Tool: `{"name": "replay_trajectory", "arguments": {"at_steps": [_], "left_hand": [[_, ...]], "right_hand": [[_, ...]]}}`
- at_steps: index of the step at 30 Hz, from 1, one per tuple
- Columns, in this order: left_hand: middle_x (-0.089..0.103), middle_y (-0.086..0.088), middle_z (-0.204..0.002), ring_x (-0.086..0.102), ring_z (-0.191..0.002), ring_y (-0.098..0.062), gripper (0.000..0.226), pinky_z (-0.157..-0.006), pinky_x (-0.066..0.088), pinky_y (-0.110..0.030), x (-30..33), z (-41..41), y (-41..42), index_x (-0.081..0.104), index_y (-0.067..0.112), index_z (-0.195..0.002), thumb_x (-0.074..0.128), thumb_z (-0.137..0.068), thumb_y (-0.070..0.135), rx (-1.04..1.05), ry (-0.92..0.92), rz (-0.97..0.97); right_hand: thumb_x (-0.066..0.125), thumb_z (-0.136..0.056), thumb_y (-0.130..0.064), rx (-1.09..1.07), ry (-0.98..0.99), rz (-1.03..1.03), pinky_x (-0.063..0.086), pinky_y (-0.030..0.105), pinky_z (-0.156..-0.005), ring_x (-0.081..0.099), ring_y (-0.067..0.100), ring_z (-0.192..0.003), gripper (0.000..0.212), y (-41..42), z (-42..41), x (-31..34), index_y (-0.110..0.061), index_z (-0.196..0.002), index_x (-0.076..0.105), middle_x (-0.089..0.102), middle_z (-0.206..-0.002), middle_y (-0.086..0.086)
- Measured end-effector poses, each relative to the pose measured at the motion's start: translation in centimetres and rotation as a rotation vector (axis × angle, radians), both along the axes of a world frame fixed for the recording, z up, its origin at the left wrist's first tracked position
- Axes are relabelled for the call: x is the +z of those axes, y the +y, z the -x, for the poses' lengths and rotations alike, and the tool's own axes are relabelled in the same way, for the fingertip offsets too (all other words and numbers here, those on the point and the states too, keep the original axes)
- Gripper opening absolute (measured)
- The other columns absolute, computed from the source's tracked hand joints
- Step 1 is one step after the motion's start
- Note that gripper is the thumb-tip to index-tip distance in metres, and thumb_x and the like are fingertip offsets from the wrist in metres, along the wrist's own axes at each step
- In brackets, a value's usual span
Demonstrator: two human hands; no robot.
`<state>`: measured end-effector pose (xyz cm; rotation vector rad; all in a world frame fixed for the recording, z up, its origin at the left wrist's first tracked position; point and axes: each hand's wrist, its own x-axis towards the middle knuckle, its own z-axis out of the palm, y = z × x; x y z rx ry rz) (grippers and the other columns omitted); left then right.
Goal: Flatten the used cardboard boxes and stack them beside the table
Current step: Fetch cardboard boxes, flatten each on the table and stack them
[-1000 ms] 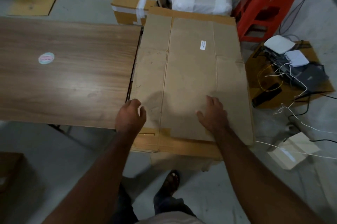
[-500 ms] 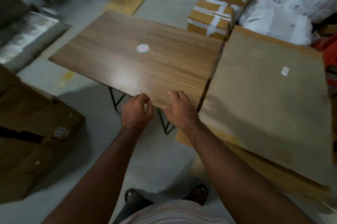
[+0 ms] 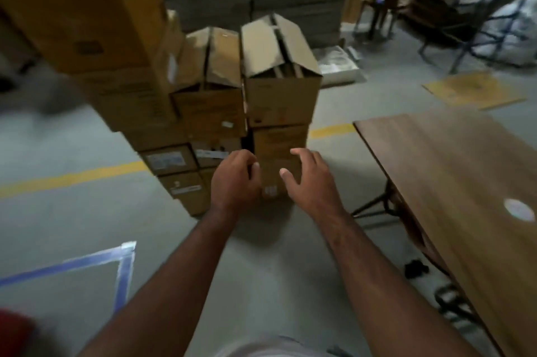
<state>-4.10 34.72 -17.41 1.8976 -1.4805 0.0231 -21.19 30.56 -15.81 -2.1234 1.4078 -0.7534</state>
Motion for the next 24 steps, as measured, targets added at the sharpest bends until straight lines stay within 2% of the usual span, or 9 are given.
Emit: {"name": "replay_trajectory", "arguments": {"at_steps": [3,8,12,14,16,20,22,24], "left_hand": [[0.066,-0.003,-0.091,0.060,-0.081,-0.018,0.006,-0.067,0.047,-0.031,0.5,-5.1,-0.4,0.067,0.012,-0.097,0.064,-0.093,0.016,0.127,0.013,0.032],[0.068,-0.003,-0.101,0.063,-0.089,-0.017,0.014,-0.070,0.046,-0.025,0.3,-11.4,-3.8,0.067,0.013,-0.105,0.069,-0.092,0.016,0.247,0.004,0.062],[0.069,-0.004,-0.102,0.064,-0.092,-0.017,0.019,-0.075,0.055,-0.030,2.0,-16.6,-9.1,0.068,0.012,-0.109,0.071,-0.091,0.016,0.321,-0.006,0.165],[0.069,-0.006,-0.103,0.064,-0.093,-0.019,0.021,-0.078,0.058,-0.038,4.3,-19.8,-12.1,0.069,0.010,-0.110,0.068,-0.091,0.019,0.383,-0.044,0.229],[0.069,-0.009,-0.104,0.065,-0.094,-0.023,0.026,-0.079,0.059,-0.044,7.8,-22.9,-14.6,0.068,0.008,-0.110,0.064,-0.089,0.023,0.442,-0.091,0.292],[0.065,-0.010,-0.116,0.062,-0.106,-0.025,0.039,-0.085,0.057,-0.049,15.5,-29.6,-17.4,0.064,0.011,-0.120,0.056,-0.092,0.036,0.560,-0.177,0.420],[0.059,-0.011,-0.128,0.057,-0.116,-0.026,0.049,-0.090,0.054,-0.050,18.6,-32.9,-18.0,0.057,0.013,-0.130,0.053,-0.092,0.044,0.640,-0.215,0.464],[0.047,-0.010,-0.143,0.048,-0.128,-0.028,0.062,-0.095,0.047,-0.048,21.5,-36.5,-18.2,0.045,0.017,-0.142,0.056,-0.091,0.051,0.755,-0.094,0.512]], "right_hand": [[0.059,-0.092,-0.044,0.107,-0.018,0.043,0.053,0.045,-0.096,0.058,0.027,-0.118,0.049,-2.6,-6.2,0.7,-0.018,-0.134,0.057,0.059,-0.130,0.006],[0.065,-0.097,-0.039,0.217,-0.081,0.035,0.051,0.039,-0.097,0.055,0.020,-0.121,0.045,-7.8,-14.0,1.1,-0.021,-0.137,0.055,0.055,-0.137,0.002],[0.068,-0.095,-0.039,0.300,-0.187,0.033,0.051,0.029,-0.093,0.054,0.011,-0.118,0.047,-13.8,-20.0,2.2,-0.022,-0.137,0.054,0.055,-0.137,-0.001],[0.068,-0.095,-0.039,0.343,-0.235,0.063,0.051,0.031,-0.095,0.053,0.011,-0.119,0.049,-17.1,-23.6,4.3,-0.021,-0.138,0.054,0.055,-0.136,-0.001],[0.067,-0.096,-0.040,0.398,-0.277,0.082,0.047,0.026,-0.094,0.052,0.013,-0.122,0.052,-20.0,-27.3,7.5,-0.020,-0.141,0.051,0.053,-0.138,0.000],[0.065,-0.096,-0.048,0.503,-0.428,0.032,0.032,0.010,-0.078,0.040,0.003,-0.120,0.063,-23.9,-34.9,14.7,-0.024,-0.150,0.041,0.045,-0.147,-0.001],[0.064,-0.094,-0.056,0.523,-0.503,-0.056,0.032,0.013,-0.074,0.035,0.004,-0.121,0.073,-25.0,-38.7,17.9,-0.026,-0.154,0.034,0.037,-0.155,0.001],[0.063,-0.091,-0.065,0.530,-0.590,-0.208,0.039,0.024,-0.081,0.038,0.011,-0.128,0.084,-25.8,-42.3,20.7,-0.028,-0.157,0.027,0.031,-0.159,0.001]]}}
